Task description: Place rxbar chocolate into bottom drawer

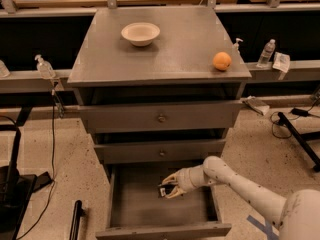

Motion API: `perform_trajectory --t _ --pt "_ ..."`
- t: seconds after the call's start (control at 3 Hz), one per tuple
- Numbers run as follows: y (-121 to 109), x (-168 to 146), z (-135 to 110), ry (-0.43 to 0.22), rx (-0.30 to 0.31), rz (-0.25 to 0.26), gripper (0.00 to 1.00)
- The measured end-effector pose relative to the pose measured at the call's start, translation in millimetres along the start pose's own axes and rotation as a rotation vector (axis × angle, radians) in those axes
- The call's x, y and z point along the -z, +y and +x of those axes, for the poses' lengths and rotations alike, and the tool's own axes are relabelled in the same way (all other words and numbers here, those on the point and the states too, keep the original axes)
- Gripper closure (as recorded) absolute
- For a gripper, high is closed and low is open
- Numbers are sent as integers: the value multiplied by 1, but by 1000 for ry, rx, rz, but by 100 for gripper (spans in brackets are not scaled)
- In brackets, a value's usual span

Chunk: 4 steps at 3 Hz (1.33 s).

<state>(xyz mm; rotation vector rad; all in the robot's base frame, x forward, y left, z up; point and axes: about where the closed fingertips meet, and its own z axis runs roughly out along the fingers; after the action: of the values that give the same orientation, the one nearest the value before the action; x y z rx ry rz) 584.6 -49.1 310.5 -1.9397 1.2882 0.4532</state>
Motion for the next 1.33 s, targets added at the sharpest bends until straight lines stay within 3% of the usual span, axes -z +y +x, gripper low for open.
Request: perform_trajectory --t 0.33,0.67,1.0,1.33 --pt "11 -12 42 46 -61 9 100" --pt "21 -26 73 77 -78 -1 100" --pt "32 -41 101 112 -87 -21 85" --pt "36 -47 111 133 -90 -32 61"
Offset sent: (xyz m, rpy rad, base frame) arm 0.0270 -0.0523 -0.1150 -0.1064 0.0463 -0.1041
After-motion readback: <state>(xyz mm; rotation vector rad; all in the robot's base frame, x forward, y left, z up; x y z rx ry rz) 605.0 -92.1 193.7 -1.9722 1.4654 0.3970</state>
